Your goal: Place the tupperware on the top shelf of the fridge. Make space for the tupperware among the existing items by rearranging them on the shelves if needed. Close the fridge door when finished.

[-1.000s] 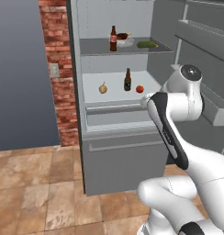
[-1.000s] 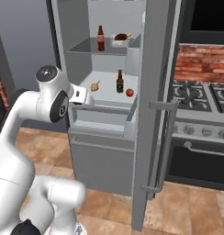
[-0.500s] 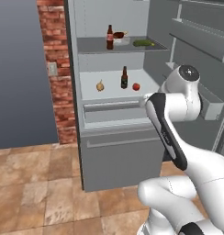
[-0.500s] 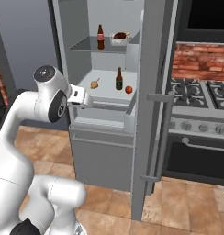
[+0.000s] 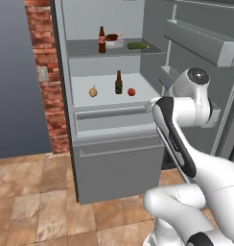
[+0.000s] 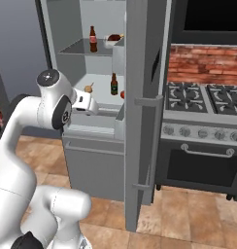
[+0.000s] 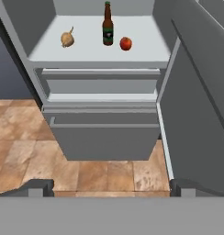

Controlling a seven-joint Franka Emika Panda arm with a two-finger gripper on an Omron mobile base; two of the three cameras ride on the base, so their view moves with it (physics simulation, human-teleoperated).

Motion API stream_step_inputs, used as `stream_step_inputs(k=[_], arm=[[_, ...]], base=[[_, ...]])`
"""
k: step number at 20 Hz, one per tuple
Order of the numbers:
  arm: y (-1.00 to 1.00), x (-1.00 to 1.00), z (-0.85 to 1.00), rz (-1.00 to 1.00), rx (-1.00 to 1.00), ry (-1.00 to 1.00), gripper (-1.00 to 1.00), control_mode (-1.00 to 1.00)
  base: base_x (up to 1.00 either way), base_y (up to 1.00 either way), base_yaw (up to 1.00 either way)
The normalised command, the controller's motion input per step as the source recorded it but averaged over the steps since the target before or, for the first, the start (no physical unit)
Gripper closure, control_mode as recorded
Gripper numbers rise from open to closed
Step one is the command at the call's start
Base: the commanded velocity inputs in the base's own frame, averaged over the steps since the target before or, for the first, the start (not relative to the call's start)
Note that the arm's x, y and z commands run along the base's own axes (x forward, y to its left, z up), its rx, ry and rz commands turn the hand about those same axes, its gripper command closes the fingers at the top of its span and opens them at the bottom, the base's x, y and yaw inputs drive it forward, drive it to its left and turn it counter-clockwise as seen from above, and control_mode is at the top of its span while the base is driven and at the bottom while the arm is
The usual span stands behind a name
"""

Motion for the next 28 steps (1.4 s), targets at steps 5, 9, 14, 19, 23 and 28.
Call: stream_step_inputs(k=[5, 9, 14, 19, 23, 28], arm=[[0.17, 0.13, 0.0, -0.01, -0.02, -0.01, -1.0, -1.0], [0.13, 0.12, 0.0, 0.0, 0.0, 0.0, -1.0, -1.0], [-0.03, -0.34, 0.0, -0.08, 0.0, -0.09, -1.0, -1.0], [-0.54, -0.74, -0.01, -0.26, 0.0, -0.18, -1.0, -1.0], [-0.78, -0.27, 0.0, -0.2, 0.06, -0.09, -1.0, -1.0], [-0.83, -0.6, 0.0, -0.06, 0.13, -0.01, -1.0, -1.0]], base=[[0.02, 0.03, 0.0], [0.0, 0.0, 0.0], [0.0, 0.0, 0.0], [0.0, 0.0, 0.0], [0.0, 0.0, 0.0], [0.0, 0.0, 0.0]])
